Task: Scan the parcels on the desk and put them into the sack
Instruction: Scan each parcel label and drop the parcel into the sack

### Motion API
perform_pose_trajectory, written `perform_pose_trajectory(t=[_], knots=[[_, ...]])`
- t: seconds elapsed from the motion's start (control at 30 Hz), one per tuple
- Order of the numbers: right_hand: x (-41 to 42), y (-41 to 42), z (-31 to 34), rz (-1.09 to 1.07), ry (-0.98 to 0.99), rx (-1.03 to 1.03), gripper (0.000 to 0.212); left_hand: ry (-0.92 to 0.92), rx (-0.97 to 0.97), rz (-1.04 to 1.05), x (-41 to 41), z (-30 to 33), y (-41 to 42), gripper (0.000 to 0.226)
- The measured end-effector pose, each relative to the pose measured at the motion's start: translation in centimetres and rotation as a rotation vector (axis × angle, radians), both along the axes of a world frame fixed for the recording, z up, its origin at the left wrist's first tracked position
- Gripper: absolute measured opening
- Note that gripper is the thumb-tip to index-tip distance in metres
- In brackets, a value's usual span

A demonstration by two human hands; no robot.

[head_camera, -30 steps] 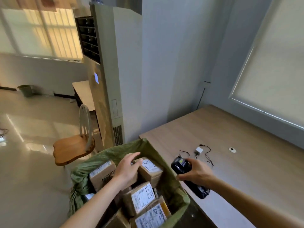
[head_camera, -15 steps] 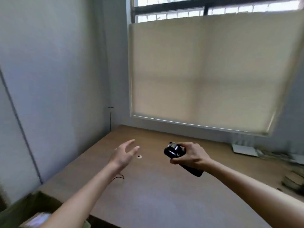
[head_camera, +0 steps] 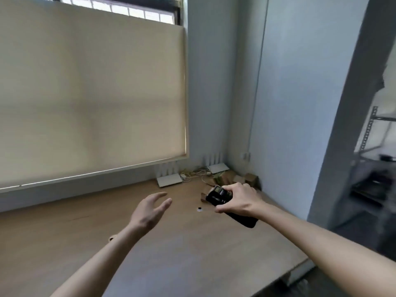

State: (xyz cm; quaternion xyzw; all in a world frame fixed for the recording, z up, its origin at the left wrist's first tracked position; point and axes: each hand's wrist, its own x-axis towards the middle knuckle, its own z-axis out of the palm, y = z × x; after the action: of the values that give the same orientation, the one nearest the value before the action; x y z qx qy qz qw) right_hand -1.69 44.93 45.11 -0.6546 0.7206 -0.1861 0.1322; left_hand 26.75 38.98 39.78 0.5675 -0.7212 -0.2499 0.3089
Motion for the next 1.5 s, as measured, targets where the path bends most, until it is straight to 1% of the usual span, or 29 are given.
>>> perform_pose_trajectory(t=[0.07, 0.13, 0.3, 0.5, 0.67, 0.77, 0.87, 1.03, 1.2, 1.3, 1.43, 1.5], knots=[[-4.2, -0.2, -0.9, -0.082, -0.042, -0.007, 0.052, -0.018, 0.015, -0.074, -4.2, -0.7, -2.1, 0.048], [-7.5, -0.4, -1.8, -0.151, -0.048, 0.008, 0.048, -0.017, 0.040, -0.123, -8.0, -1.6, -4.3, 0.049], [-13.7, -4.3, -4.5, -0.245, -0.035, 0.073, 0.060, 0.006, 0.127, -0.194, -14.5, -4.5, -10.9, 0.055], [-18.4, -13.6, -7.4, -0.313, -0.048, 0.140, 0.051, 0.022, 0.181, -0.222, -20.0, -7.9, -21.6, 0.056], [-20.8, -22.6, -9.3, -0.340, -0.039, 0.206, 0.067, 0.001, 0.222, -0.249, -23.3, -10.5, -31.0, 0.057], [-22.1, -27.4, -11.3, -0.376, -0.050, 0.225, 0.068, -0.028, 0.251, -0.270, -25.0, -12.4, -35.4, 0.058], [-23.2, -31.2, -14.3, -0.422, -0.077, 0.255, 0.064, -0.044, 0.295, -0.290, -26.7, -14.8, -38.6, 0.058], [-25.4, -37.2, -20.8, -0.424, -0.120, 0.357, 0.060, -0.061, 0.356, -0.266, -29.2, -19.9, -43.7, 0.056], [-28.3, -44.0, -28.1, -0.376, -0.170, 0.458, 0.067, -0.059, 0.485, -0.221, -32.3, -26.1, -48.5, 0.059], [-30.2, -48.5, -32.4, -0.381, -0.226, 0.497, 0.064, -0.048, 0.478, -0.173, -34.9, -29.2, -51.9, 0.057], [-32.8, -54.9, -37.8, -0.418, -0.316, 0.514, 0.087, -0.062, 0.424, -0.147, -38.7, -33.3, -56.9, 0.050], [-33.7, -57.5, -39.8, -0.389, -0.358, 0.504, 0.089, -0.069, 0.429, -0.121, -40.5, -35.0, -59.2, 0.051]])
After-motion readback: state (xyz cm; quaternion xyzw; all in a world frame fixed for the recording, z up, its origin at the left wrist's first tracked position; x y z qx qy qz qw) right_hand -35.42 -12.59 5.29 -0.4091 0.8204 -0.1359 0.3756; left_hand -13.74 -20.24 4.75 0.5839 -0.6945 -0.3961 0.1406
